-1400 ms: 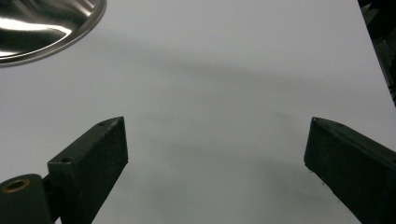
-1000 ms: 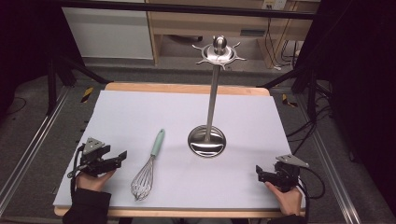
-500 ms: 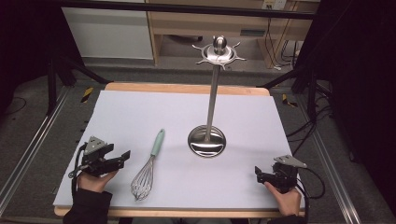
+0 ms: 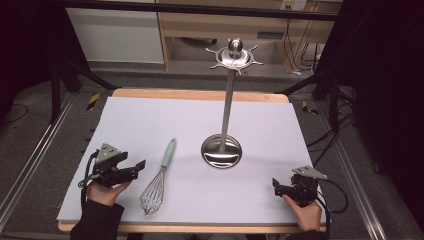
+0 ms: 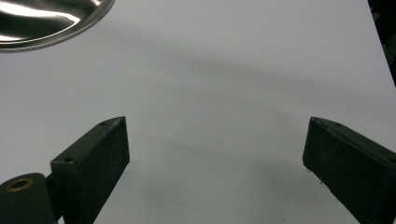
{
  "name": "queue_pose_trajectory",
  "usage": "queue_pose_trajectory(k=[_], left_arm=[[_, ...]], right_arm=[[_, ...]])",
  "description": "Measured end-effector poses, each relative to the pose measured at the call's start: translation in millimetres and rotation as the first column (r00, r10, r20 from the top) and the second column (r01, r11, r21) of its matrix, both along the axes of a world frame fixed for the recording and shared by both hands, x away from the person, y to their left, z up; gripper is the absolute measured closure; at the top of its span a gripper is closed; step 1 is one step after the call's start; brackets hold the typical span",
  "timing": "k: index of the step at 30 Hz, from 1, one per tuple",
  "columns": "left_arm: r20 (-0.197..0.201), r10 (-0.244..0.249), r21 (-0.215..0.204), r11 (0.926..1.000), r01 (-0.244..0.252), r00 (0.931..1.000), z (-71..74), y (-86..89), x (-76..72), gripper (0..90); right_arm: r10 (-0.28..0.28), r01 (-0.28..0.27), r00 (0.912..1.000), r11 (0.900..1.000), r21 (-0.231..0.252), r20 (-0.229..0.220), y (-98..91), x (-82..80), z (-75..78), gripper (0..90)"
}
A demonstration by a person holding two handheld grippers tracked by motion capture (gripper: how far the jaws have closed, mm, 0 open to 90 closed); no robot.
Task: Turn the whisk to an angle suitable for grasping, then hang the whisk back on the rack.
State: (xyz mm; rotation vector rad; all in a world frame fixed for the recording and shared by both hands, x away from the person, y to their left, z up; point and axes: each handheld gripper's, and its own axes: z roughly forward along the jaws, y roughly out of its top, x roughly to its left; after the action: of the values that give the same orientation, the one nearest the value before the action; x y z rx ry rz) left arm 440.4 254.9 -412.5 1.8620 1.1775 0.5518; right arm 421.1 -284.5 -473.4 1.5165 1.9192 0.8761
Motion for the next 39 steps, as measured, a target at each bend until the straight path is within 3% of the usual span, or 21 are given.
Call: queue_pose_trajectory(k=[20, 35, 39], left_arm=[[0.002, -0.047, 0.016, 0.9988, 0.047, 0.9989, 13.9, -18.7, 8.1, 25.6], [-0.063, -0.096, 0.055, 0.9935, 0.1, 0.9934, 19.0, -36.0, 22.2, 29.1], [-0.081, -0.109, 0.093, 0.9888, 0.117, 0.9907, 20.4, -45.2, 27.1, 29.4]], right_arm=[[-0.005, 0.005, 1.0, 1.0, 0.007, 0.0, -0.1, 0.1, 1.6, 7.6], [0.009, -0.009, 1.0, 0.9999, 0.006, -0.001, 0.2, 0.3, 1.6, 7.7], [0.015, -0.015, 0.9999, 0.9999, 0.009, -0.003, 1.0, 0.4, 1.5, 7.7]])
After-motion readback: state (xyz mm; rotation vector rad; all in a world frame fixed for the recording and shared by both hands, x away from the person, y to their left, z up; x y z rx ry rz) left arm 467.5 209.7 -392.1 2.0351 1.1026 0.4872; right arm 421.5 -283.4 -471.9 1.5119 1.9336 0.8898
